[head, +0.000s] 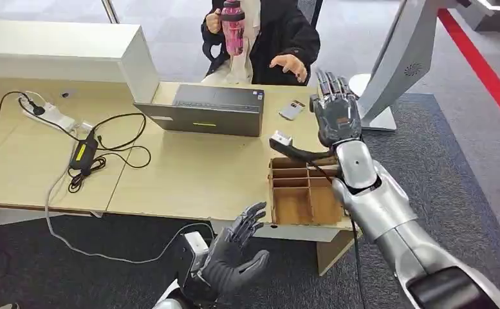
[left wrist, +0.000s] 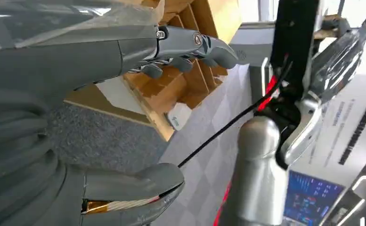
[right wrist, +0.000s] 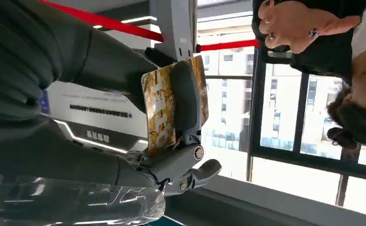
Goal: Pass the card to the sensor for recognition and then transmit it.
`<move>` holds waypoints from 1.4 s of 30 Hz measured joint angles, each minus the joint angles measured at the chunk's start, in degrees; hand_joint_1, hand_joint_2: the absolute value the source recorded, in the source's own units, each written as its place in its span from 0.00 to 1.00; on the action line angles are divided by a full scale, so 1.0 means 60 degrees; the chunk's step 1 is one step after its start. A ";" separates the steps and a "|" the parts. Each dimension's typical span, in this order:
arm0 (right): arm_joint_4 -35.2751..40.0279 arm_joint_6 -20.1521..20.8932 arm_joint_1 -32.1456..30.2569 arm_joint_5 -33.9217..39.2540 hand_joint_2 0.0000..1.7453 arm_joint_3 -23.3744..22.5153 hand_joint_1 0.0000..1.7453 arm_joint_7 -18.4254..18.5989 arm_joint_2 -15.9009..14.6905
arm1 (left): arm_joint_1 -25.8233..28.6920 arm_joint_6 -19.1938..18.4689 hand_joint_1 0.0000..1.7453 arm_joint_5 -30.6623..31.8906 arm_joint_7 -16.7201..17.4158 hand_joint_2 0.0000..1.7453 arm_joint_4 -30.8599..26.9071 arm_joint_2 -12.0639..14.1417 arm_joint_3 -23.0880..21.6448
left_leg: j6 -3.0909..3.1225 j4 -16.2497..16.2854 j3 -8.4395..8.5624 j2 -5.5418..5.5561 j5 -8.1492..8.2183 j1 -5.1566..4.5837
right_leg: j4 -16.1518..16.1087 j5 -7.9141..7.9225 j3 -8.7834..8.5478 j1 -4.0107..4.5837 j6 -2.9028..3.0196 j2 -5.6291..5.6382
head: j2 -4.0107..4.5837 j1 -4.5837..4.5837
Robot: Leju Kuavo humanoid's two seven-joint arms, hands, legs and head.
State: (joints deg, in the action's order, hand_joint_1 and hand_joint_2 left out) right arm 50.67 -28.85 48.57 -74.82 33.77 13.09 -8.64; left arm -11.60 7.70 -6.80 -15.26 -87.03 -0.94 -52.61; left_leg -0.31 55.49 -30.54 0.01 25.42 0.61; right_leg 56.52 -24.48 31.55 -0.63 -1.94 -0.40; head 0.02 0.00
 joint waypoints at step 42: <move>-0.4227 0.0055 0.2149 0.1983 1.00 0.0664 0.00 0.0178 0.1130 | -0.0073 -0.0040 0.00 -0.0116 -0.0536 1.00 0.0576 -0.0230 -0.0146 | 0.0000 0.0004 -0.0001 0.0000 0.0000 0.0000 | 0.0000 0.0000 0.0008 0.0001 0.0000 0.0000 | 0.0000 0.0000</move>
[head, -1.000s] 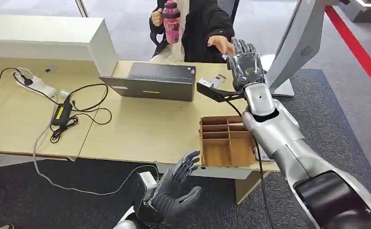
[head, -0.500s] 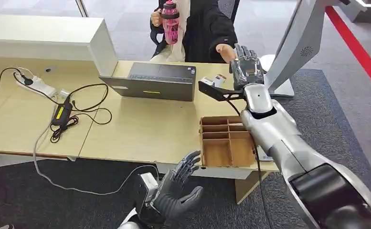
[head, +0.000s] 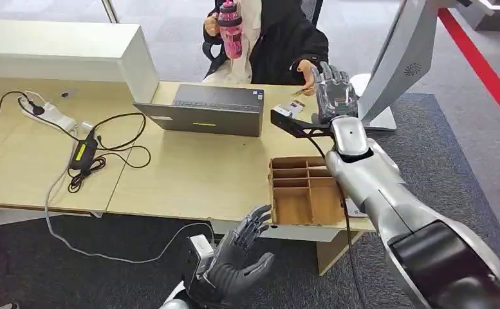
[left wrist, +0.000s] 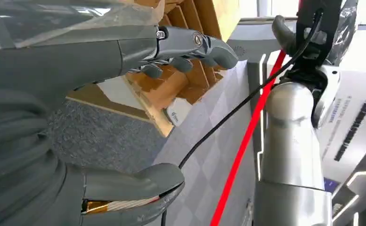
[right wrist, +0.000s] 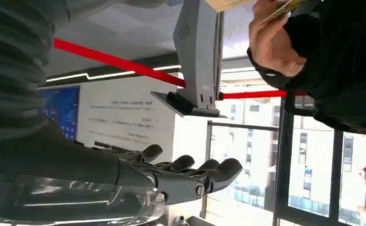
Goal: Pass the card to the sensor for recognition and then transmit it.
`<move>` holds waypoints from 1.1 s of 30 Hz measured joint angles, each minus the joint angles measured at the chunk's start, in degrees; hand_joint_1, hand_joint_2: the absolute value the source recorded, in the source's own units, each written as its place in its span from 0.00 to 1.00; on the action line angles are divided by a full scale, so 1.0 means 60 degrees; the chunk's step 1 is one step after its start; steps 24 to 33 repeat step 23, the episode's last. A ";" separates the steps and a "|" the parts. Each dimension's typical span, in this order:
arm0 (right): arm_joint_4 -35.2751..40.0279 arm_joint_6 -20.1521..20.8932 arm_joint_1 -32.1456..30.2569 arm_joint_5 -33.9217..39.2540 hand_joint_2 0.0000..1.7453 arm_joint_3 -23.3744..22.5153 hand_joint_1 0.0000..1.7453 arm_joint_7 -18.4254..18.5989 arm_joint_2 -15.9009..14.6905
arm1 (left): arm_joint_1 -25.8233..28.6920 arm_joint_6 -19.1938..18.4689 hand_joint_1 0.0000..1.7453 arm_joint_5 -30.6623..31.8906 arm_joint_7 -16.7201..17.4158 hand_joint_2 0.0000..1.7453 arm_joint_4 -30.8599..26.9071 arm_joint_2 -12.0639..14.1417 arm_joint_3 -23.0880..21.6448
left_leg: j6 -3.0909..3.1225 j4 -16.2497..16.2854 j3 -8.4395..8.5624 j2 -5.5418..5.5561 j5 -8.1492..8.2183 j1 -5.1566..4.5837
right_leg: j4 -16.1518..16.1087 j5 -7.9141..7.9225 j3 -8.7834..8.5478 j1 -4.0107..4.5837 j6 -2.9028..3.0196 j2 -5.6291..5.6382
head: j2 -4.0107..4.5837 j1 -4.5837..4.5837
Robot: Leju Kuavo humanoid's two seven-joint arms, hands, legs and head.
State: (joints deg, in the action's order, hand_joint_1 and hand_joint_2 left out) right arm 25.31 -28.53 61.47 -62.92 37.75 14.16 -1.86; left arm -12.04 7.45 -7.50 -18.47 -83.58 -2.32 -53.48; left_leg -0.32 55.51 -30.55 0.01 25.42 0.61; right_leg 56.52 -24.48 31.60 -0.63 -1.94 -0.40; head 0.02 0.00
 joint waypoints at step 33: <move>0.6501 -0.1963 -0.4796 0.4230 1.00 -0.2073 0.00 -0.3869 0.0364 | 0.0472 0.0955 0.00 0.0721 0.0488 1.00 -0.0062 0.0051 0.0525 | 0.0000 -0.0006 0.0001 0.0006 0.0003 0.0002 | -0.0005 -0.0005 -0.0006 0.0003 0.0003 -0.0008 | 0.0000 0.0000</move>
